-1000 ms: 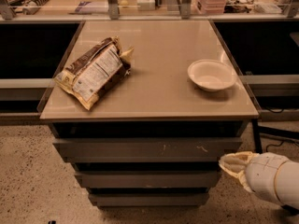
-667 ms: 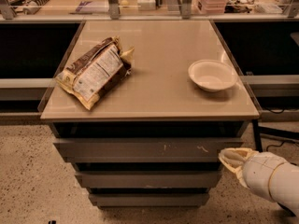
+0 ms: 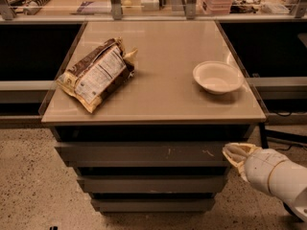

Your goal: Open top drawer

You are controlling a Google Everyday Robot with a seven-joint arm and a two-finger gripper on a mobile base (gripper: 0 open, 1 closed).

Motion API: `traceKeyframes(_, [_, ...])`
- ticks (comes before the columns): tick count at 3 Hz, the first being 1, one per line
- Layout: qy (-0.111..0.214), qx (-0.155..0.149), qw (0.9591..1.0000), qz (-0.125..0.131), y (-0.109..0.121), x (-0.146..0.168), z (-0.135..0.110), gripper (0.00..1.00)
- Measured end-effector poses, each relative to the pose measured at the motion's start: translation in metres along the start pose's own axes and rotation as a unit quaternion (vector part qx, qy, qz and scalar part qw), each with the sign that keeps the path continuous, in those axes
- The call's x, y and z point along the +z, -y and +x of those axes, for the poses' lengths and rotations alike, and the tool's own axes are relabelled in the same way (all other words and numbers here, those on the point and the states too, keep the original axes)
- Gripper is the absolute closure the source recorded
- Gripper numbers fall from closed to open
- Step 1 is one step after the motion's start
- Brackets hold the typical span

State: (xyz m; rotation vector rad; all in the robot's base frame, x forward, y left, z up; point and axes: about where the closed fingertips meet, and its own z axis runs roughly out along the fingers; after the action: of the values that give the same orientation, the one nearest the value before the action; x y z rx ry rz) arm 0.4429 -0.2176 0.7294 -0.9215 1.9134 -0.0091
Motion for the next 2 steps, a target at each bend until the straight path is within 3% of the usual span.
traceKeyframes(2, [0.019, 0.017, 0.9996, 0.014, -0.001, 0.041, 0.002, 1.00])
